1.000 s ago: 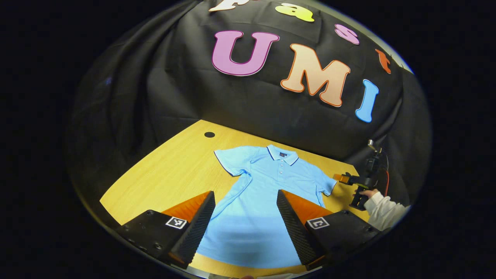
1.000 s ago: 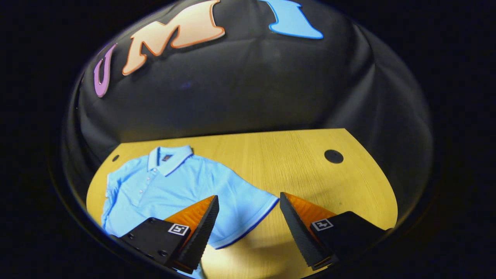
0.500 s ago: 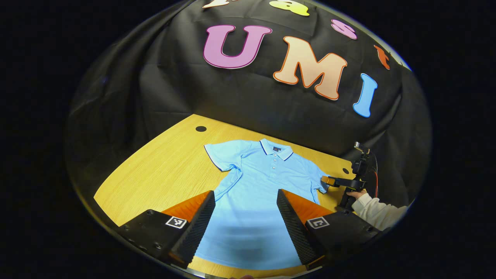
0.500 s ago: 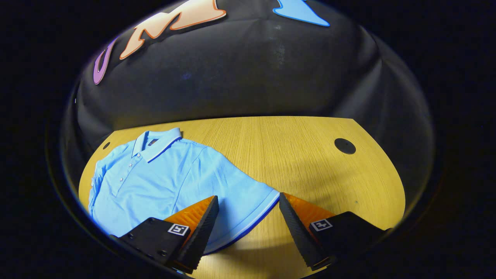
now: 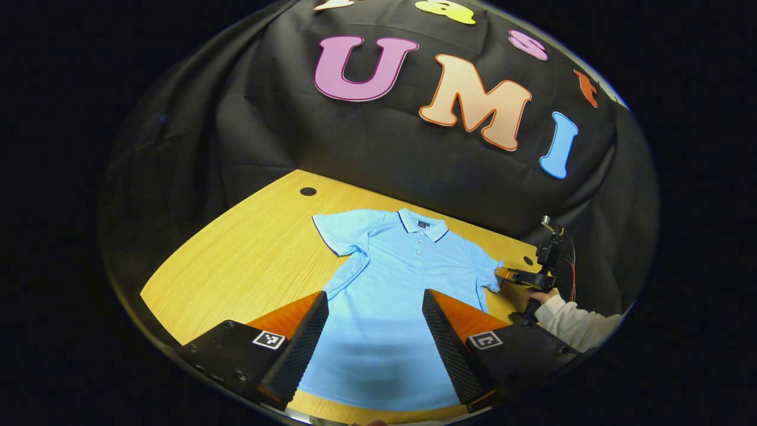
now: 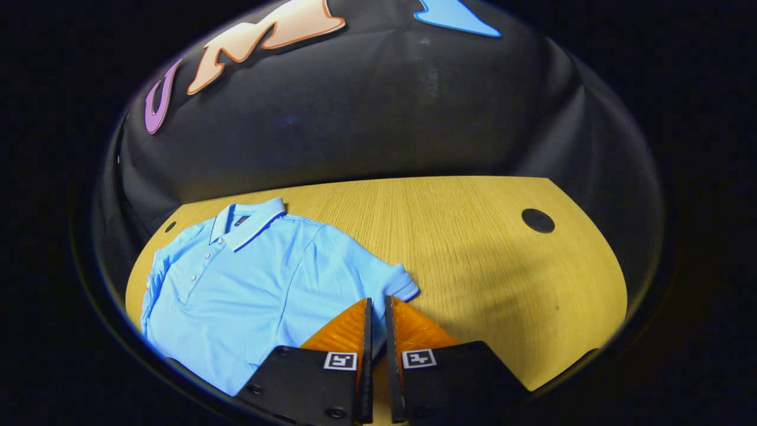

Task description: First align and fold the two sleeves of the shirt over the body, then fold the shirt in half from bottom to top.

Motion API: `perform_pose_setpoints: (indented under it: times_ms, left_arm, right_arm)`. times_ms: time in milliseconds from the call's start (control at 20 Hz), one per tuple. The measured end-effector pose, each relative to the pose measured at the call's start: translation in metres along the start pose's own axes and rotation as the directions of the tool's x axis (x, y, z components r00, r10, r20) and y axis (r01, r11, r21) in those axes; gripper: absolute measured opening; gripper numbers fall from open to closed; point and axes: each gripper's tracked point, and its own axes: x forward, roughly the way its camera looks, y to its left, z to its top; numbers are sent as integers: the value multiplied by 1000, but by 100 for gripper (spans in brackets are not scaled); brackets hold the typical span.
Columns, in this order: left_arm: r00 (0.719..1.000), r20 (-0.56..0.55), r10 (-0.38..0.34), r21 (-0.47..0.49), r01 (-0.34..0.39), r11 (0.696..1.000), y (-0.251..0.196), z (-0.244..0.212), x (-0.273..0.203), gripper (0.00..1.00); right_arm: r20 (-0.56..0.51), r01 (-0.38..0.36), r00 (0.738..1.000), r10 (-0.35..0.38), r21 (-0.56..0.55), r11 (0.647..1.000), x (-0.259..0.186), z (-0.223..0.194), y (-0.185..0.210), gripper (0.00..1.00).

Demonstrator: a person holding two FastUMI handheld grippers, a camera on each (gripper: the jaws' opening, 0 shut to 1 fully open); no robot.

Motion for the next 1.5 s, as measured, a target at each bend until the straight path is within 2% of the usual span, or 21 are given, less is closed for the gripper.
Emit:
perform_pose_setpoints:
  times_ms: [150,300,400,600,650,700,750,800,850,1000,1050,1100,1500]
  left_arm:
    - [1000,1,7,-7,-7,1000,3,-1,-3,96]
    - [1000,9,6,-16,-6,1000,3,3,-2,96]
    - [1000,3,7,-17,-7,1000,4,1,-2,96]
    - [1000,8,7,-15,-7,1000,5,1,0,96]
    - [1000,7,6,-20,-5,1000,6,0,0,96]
    - [1000,6,2,-22,-2,1000,6,0,1,96]
    - [1000,6,-2,-20,2,1000,7,1,4,96]
    - [1000,10,-6,-14,6,1000,8,3,6,96]
    - [1000,17,-13,-9,13,1000,11,6,11,96]
    - [999,20,-37,-1,37,999,19,16,30,96]
    - [999,19,-48,4,48,999,22,20,39,96]
    - [998,20,-58,16,58,998,27,25,48,96]
    - [991,6,-132,175,129,976,62,64,155,95]
  right_arm:
    - [77,-75,995,70,72,995,-10,28,27,13]
    - [165,-227,966,201,155,962,-24,58,81,13]
    - [179,-315,941,287,159,936,-24,60,121,13]
    - [138,-429,902,409,180,885,-25,40,180,12]
    - [121,-450,893,434,195,872,-27,33,191,29]
    - [101,-453,891,442,193,870,-28,25,197,42]
    - [81,-446,895,439,174,878,-29,18,199,80]
    - [72,-437,899,431,148,887,-34,15,199,75]
    - [76,-430,903,424,124,894,-41,13,199,93]
    - [85,-407,913,400,86,909,-70,9,197,97]
    - [91,-395,917,388,80,915,-83,8,194,92]
    - [95,-382,922,375,75,921,-93,6,192,97]
    - [137,-235,966,219,111,966,-188,-14,181,97]
